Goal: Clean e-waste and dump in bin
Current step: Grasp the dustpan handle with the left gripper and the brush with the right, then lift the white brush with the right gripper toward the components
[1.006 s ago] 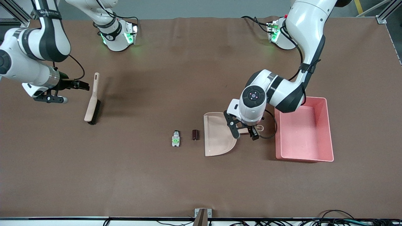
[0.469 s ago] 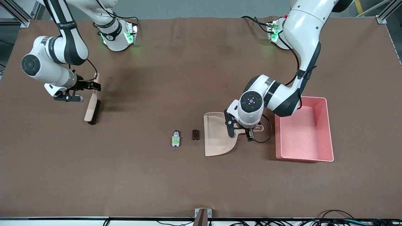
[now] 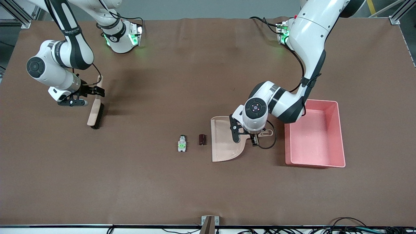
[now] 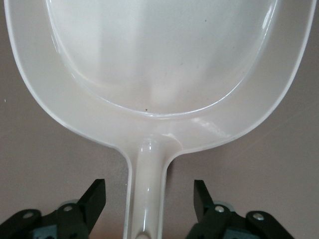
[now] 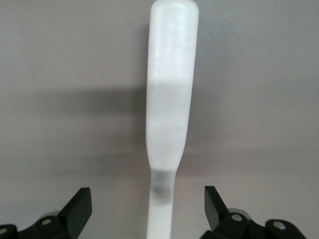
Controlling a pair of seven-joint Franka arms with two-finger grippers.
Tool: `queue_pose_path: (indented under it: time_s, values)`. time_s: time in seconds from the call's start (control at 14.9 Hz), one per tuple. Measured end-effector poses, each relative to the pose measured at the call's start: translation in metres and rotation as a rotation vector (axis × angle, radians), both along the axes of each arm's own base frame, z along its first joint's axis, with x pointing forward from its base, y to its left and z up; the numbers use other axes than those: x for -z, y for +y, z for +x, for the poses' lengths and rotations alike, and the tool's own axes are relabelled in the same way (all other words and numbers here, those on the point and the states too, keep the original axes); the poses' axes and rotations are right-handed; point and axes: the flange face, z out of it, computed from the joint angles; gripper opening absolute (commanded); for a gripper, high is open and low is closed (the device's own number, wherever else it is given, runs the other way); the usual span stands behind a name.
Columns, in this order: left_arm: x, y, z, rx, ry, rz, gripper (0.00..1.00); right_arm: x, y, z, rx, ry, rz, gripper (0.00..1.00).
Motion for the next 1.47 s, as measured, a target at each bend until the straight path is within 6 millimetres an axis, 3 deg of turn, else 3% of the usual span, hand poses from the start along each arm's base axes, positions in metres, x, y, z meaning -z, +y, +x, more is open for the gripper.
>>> queue_pose_path:
  time_s: [0.34,0.47,0.87,1.07,1.27,1.47]
  values:
    - [0.004,-0.007,-0.003,0.031,-0.014,0.009,0.69,0.027,-0.003,0.007,-0.003,-0.045,-0.007,0.99]
    - [0.006,-0.009,-0.004,0.043,-0.018,0.017,0.65,0.032,-0.003,0.009,-0.004,-0.06,-0.01,0.92]
    - [0.008,-0.01,-0.003,0.071,-0.046,0.029,0.54,0.034,-0.003,0.012,-0.007,-0.075,-0.012,0.67]
    - [0.011,-0.01,-0.003,0.072,-0.043,0.03,0.52,0.035,-0.003,0.012,-0.007,-0.074,-0.012,0.63]
    - [0.014,-0.01,-0.003,0.073,-0.04,0.031,0.4,0.036,-0.003,0.014,-0.007,-0.073,-0.012,0.6]
    - [0.014,-0.01,-0.003,0.073,-0.041,0.031,0.36,0.039,-0.004,0.016,-0.007,-0.077,-0.013,0.58]
